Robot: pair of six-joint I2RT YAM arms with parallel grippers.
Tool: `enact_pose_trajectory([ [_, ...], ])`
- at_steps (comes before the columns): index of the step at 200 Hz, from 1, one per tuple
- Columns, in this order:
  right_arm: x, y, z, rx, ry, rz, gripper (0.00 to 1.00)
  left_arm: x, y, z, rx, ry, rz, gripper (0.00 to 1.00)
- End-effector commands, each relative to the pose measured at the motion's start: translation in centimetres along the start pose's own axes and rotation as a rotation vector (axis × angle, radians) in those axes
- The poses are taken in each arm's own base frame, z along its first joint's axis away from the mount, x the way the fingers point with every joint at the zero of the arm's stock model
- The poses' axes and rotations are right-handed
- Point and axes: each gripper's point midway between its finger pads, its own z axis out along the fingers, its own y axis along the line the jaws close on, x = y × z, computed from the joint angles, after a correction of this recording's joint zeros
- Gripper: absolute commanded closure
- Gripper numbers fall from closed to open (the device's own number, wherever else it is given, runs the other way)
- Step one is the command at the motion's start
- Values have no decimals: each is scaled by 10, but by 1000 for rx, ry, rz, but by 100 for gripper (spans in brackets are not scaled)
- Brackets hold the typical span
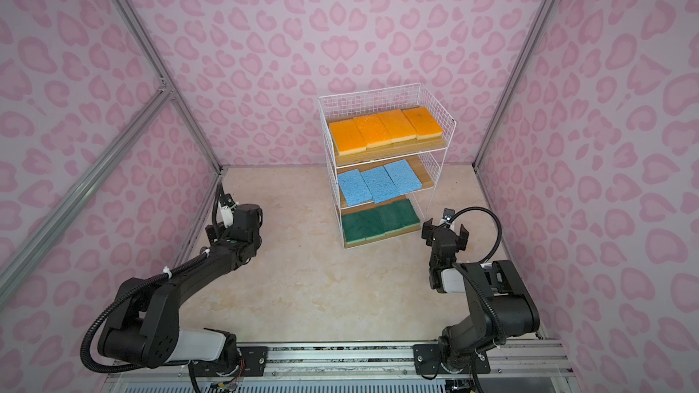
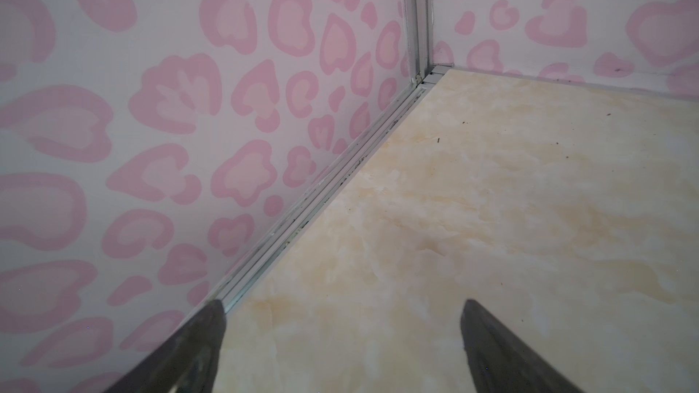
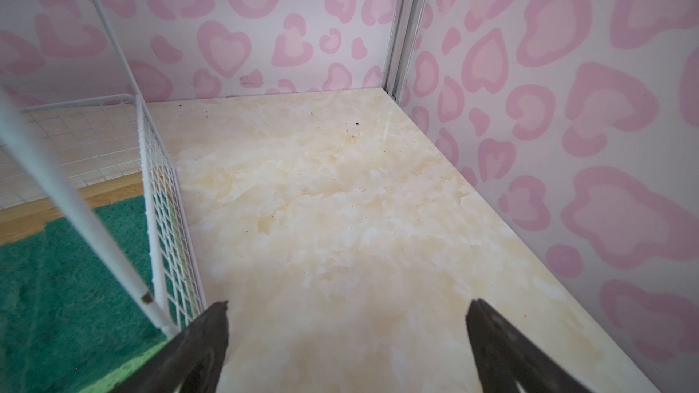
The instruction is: Place and organize the cleaning sponges onto the shelf
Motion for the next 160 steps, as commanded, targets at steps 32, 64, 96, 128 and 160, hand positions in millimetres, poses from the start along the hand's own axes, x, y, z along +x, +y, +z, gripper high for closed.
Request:
enact_pose_trajectory([
  [32,-1,0,0,4,-3,8,1,-42,-80,-23,492,-227,-30,2],
  [64,0,-1,0,6,-2,8,1,-41,-90,-30,613,-236,-11,2],
  [96,0,-1,0,7,0,8,1,-38,-74,-38,673,-230,-78,2],
  [128,0,-1,0,5,-2,8,1,-13,-118,-68,1063,-153,268,2],
  [160,0,-1,0,6,-2,8,1,-30,-131,-53,1093,-97,148,2],
])
